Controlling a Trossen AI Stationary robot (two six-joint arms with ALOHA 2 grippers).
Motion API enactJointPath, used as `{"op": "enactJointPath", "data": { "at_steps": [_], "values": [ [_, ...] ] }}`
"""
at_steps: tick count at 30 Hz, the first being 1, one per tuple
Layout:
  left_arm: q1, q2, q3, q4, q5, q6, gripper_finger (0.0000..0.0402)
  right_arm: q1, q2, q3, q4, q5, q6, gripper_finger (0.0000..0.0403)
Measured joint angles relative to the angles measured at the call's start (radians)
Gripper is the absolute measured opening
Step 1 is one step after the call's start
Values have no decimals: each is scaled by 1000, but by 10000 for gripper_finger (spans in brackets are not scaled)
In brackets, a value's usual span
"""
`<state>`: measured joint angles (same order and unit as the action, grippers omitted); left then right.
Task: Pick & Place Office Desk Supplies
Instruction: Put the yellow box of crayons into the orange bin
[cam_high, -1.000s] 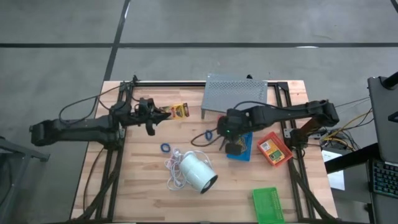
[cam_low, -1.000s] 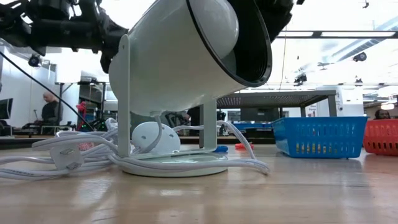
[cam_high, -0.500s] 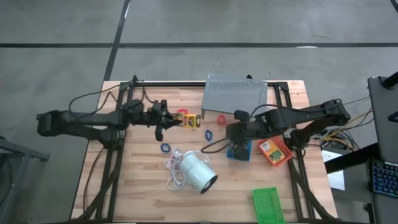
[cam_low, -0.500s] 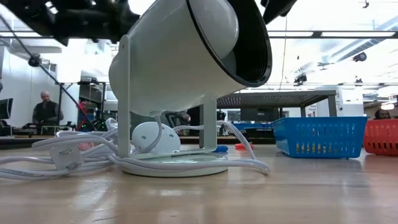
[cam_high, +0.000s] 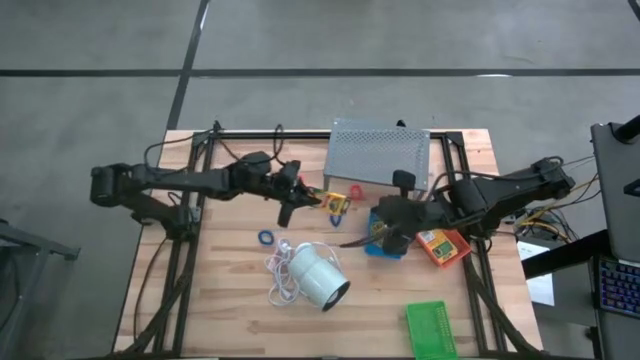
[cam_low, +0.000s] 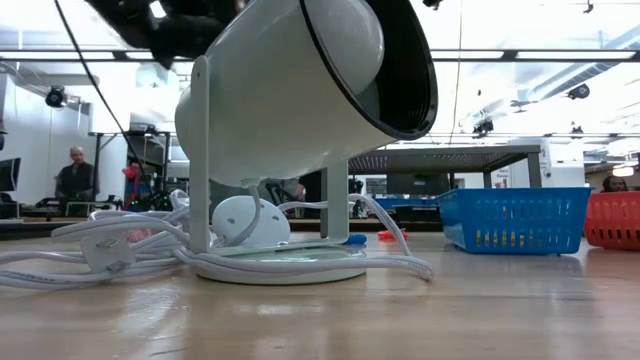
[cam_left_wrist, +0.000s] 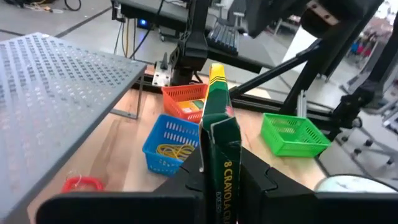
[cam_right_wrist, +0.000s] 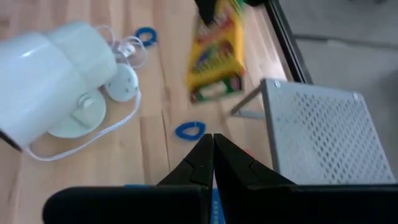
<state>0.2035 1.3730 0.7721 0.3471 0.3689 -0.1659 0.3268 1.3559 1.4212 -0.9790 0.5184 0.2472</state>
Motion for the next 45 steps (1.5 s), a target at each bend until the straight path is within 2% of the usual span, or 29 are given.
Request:
{"op": "enactJointPath", "data": {
  "at_steps": [8, 11, 16, 24, 28, 39, 45],
  "values": [
    [-1, 106, 149, -74, 53, 44, 43, 27, -165, -195, 241, -62, -123, 8],
    [-3, 134, 184, -78, 91, 55, 43, 27, -252, -276, 307, -38, -120, 8],
    [-8, 173, 229, -74, 96, 110, 43, 27, -387, -444, 440, 9, -68, 8],
    [-10, 189, 252, -64, 74, 270, 43, 26, -491, -693, 809, 8, -114, 8],
    [-9, 187, 252, -67, 52, 272, 43, 27, -499, -734, 892, 7, -135, 9],
    [-9, 187, 250, -87, 50, 274, 43, 26, -502, -721, 885, 8, -139, 9],
    [-9, 186, 250, -91, 50, 274, 43, 26, -495, -721, 885, 8, -137, 42]
  ]
}}
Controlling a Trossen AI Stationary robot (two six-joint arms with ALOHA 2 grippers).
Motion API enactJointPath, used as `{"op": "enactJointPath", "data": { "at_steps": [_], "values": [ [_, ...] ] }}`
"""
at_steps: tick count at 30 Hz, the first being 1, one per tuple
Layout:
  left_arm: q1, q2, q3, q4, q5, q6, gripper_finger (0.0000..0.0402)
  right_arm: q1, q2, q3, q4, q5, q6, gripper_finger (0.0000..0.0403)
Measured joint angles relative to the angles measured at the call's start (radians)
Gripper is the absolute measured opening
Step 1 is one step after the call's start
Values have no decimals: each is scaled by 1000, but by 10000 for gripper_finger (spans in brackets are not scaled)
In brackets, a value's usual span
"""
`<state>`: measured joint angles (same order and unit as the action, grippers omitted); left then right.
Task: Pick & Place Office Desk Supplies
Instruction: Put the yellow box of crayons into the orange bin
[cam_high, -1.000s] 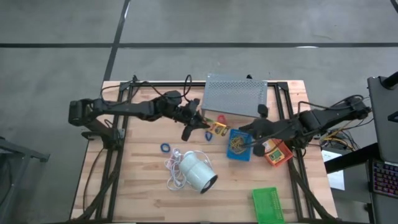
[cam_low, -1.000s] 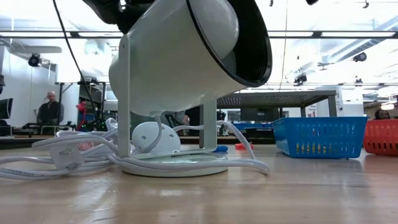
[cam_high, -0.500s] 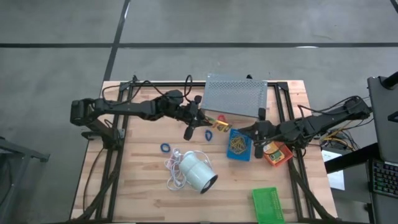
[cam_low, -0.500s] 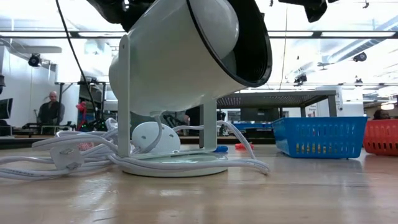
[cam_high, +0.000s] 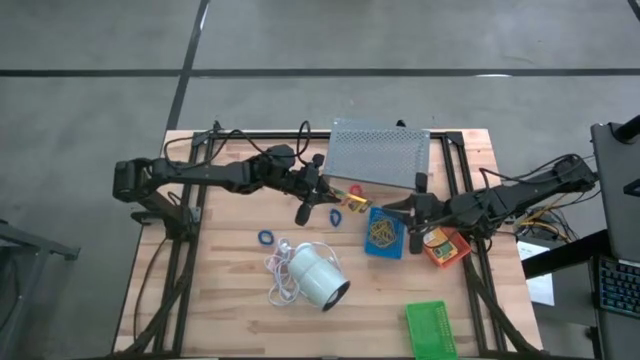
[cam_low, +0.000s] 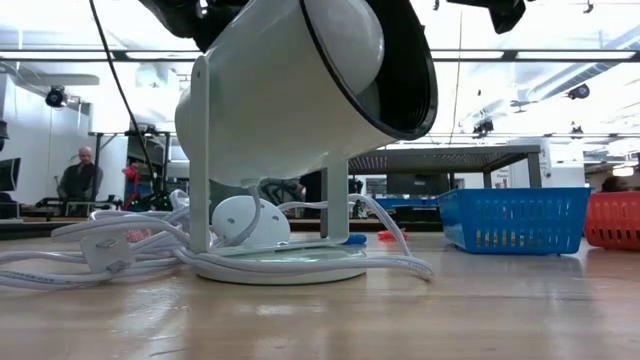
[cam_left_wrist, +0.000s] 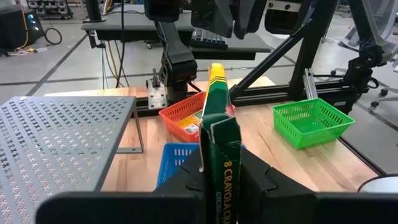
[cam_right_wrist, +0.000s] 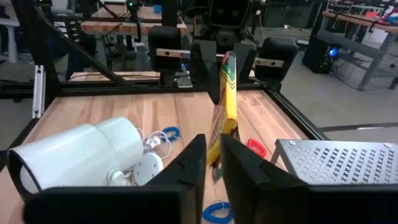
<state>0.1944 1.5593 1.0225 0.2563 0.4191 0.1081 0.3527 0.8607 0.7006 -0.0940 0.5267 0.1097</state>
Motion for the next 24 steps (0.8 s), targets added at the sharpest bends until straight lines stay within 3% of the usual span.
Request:
{"op": "enactJointPath", "data": {
  "at_steps": [14, 24],
  "values": [
    [0, 0, 0, -4, 0, 0, 43, 0, 39, 1, 8, 78, 17, 192],
    [0, 0, -1, -8, 0, 42, 43, 0, 51, 0, 104, 78, 21, 210]
  ]
}}
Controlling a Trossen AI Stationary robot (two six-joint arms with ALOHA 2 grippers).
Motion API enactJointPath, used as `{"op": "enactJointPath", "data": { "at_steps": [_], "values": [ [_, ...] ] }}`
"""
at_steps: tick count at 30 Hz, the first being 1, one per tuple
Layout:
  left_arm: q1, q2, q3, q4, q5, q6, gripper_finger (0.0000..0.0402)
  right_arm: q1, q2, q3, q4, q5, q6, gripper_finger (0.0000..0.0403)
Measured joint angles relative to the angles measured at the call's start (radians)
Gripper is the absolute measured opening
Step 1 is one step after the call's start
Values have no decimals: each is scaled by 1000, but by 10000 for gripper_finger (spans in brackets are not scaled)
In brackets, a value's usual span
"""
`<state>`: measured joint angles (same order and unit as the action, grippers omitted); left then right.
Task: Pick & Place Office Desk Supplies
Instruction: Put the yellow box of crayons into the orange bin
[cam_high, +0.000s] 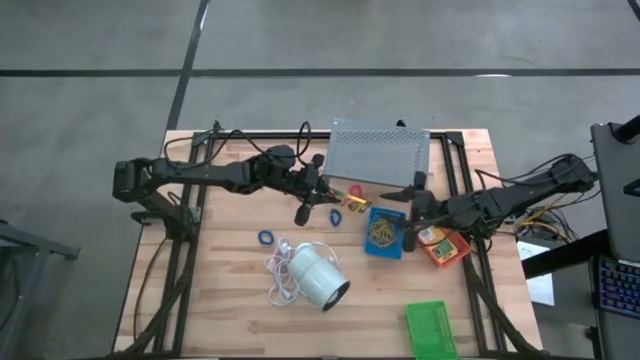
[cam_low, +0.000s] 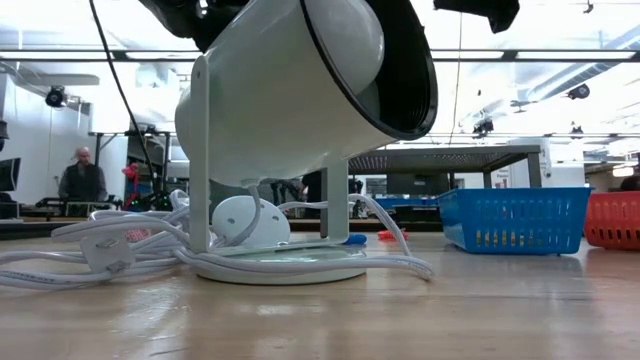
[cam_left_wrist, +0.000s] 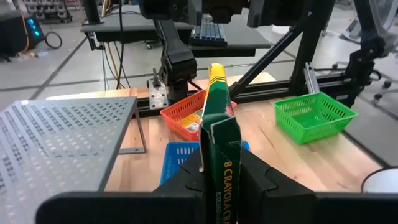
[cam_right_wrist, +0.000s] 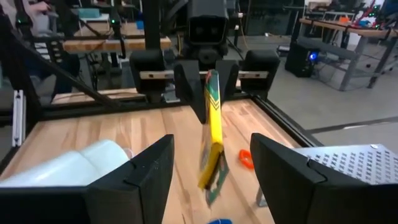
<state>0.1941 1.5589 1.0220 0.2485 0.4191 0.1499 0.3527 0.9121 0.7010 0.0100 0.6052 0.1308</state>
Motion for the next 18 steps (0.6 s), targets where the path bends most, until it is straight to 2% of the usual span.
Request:
{"op": "enactJointPath", "data": {
  "at_steps": [7, 18],
  "values": [
    [-3, 0, 0, 1, 0, 66, 43, -24, 73, -1, 67, 0, -30, 210],
    [-3, 0, 0, 11, 0, 71, 43, -111, 189, -2, 171, 0, -38, 210]
  ]
}}
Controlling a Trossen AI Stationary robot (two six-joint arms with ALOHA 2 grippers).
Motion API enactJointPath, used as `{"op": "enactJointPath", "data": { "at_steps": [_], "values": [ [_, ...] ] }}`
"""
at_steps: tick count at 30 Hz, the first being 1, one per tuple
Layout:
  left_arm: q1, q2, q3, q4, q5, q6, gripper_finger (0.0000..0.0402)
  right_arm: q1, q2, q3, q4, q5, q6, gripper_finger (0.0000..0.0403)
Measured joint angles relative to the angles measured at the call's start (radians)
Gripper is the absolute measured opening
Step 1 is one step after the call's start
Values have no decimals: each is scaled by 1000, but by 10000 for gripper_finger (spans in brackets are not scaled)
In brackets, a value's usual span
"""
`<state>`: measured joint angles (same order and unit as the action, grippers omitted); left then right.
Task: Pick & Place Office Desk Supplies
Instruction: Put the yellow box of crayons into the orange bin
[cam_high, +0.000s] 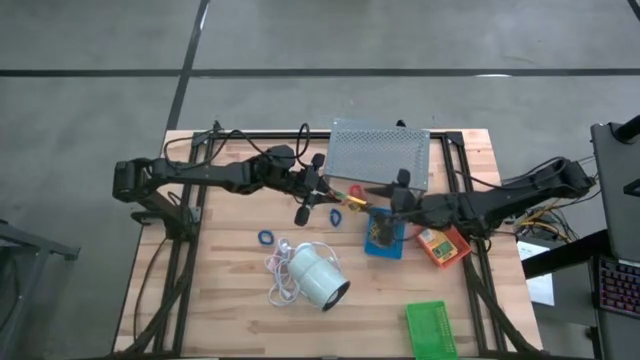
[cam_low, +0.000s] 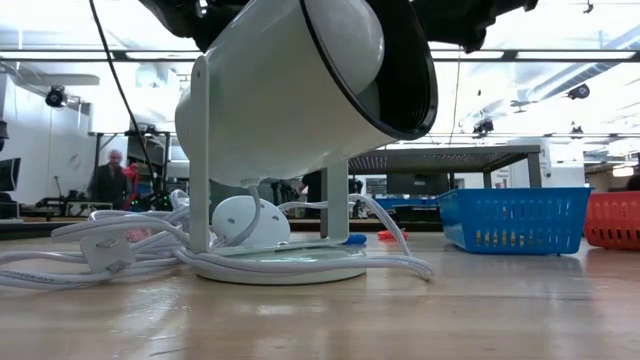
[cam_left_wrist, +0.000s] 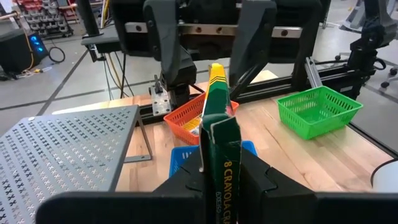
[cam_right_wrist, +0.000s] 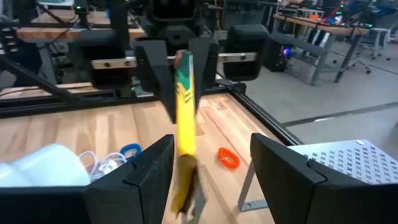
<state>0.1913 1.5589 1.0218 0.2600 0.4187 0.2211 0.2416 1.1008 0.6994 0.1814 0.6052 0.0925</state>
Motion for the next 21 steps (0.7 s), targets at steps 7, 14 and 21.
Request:
{"op": "enactJointPath", "data": {
  "at_steps": [7, 14, 21],
  "values": [
    [0, 0, 0, 0, -1, 0, 43, -21, 13, 0, 8, -36, 5, 207],
    [-1, 0, 0, 2, 0, 0, 43, -20, 16, 0, 13, -113, 30, 187],
    [-1, 0, 0, 4, 0, 0, 44, -20, 15, 0, 12, -112, 13, 145]
  ]
}}
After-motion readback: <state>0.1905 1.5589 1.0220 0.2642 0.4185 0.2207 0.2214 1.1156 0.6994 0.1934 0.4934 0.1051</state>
